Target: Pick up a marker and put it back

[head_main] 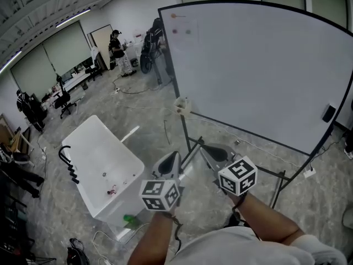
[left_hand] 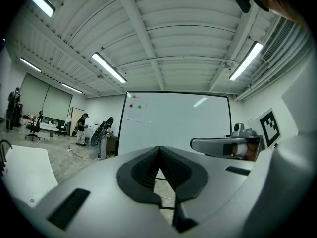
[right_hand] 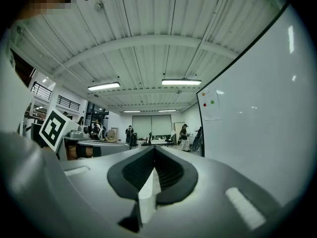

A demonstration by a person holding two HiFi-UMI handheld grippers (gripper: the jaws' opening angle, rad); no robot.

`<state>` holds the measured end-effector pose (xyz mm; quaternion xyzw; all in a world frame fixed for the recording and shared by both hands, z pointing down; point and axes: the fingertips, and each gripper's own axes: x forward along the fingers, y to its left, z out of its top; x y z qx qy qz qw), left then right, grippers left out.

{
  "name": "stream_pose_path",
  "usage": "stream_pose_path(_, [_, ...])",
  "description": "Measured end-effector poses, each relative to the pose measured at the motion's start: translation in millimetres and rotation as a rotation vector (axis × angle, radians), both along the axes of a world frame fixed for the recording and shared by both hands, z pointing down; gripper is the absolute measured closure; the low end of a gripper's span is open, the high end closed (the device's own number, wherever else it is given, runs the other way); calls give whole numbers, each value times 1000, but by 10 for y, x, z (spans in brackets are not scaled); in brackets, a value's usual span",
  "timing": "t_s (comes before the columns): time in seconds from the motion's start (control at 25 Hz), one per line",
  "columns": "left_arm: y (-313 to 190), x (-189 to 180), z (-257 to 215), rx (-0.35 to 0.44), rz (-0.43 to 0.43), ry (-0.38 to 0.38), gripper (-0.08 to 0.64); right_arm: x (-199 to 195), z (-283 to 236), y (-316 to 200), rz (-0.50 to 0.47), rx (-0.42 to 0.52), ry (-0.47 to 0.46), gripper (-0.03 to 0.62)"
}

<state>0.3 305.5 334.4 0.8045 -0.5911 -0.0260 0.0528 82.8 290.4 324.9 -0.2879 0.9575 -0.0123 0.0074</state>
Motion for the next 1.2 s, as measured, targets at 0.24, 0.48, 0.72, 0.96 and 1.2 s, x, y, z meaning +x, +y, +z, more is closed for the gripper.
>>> stream_pose_path(0.24, [-500,19,84,-22,-2,14,555,-21,41,-513,-10,-12,-4,589])
stream_pose_path(0.48, [-1488,-31,261,-31,-33,2,555,-58,280,-1535,-29,-37,-10,589])
stream_pose_path(0.72, [-2660,17,348,-35,-65,9,555,-22,393,-2734,-62,-61,6,588])
stream_pose_path(0.96, [-3569,-29,363,-46,-110,23,555,-118,451,-3644,-115,-80,31,588])
stream_pose_path(1.2, [-4356,-273,520,-67,-126,24,555,-403,676,-4412,-138,-127,33,580])
